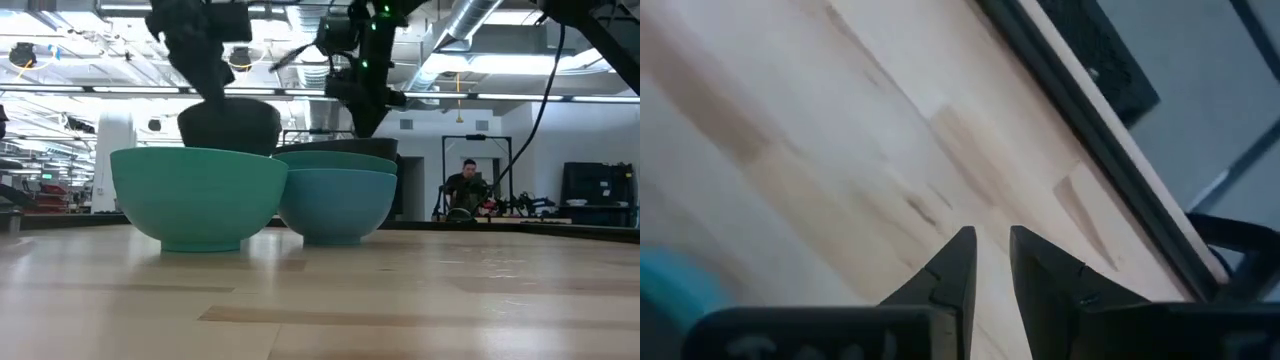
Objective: Nest bowls inside each other
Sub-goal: Stack the black bowl on top of the right black bowl
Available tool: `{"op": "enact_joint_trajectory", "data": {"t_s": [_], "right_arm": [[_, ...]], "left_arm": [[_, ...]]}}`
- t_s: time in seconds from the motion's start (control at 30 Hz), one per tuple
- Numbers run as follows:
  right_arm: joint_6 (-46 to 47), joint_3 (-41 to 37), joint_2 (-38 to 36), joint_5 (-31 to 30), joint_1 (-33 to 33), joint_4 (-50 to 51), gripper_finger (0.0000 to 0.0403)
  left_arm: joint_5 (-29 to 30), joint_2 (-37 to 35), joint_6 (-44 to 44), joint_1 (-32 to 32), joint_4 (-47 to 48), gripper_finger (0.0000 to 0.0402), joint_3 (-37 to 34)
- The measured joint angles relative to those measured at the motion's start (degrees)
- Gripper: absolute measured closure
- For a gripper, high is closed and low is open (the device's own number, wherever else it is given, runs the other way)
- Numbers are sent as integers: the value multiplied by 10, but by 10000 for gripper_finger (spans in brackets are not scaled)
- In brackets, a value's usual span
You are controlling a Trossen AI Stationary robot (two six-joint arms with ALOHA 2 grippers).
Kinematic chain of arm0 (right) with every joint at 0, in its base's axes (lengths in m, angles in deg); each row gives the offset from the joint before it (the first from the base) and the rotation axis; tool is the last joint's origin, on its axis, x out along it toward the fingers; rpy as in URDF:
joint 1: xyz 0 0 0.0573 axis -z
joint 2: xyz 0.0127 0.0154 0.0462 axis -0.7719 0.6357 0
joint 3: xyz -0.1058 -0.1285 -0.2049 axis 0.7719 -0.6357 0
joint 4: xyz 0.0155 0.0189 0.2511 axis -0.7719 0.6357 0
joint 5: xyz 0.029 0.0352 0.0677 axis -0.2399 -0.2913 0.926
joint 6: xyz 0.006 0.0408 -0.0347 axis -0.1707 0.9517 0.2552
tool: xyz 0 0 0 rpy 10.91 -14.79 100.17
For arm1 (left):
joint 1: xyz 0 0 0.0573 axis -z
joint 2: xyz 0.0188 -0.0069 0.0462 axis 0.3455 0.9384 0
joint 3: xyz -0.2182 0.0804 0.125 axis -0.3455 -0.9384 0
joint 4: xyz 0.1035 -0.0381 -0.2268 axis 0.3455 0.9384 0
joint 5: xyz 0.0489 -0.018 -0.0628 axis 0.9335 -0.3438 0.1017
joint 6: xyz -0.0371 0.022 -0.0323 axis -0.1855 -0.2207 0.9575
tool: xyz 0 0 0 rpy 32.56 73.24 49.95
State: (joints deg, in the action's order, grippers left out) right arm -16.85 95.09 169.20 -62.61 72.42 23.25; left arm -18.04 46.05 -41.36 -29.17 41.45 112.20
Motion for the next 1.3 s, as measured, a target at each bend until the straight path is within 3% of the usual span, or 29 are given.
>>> {"op": "enact_joint_trajectory", "data": {"t_s": [0.17,0.3,0.5,0.67,1.0,1.3], "right_arm": [[-23,-59,0,1,29,2,315],[-37,-109,-1,15,37,-11,315],[-38,-216,-65,62,55,-112,315],[-22,-299,-110,69,91,-161,315],[-11,-395,-122,106,111,-210,315],[-32,-406,-124,110,100,-217,315]], "left_arm": [[20,38,25,51,24,401,41],[37,108,16,82,70,401,123],[69,191,-33,96,163,401,267],[76,219,-42,92,182,401,338],[76,250,28,119,152,401,366],[85,296,105,149,128,401,387]]}}
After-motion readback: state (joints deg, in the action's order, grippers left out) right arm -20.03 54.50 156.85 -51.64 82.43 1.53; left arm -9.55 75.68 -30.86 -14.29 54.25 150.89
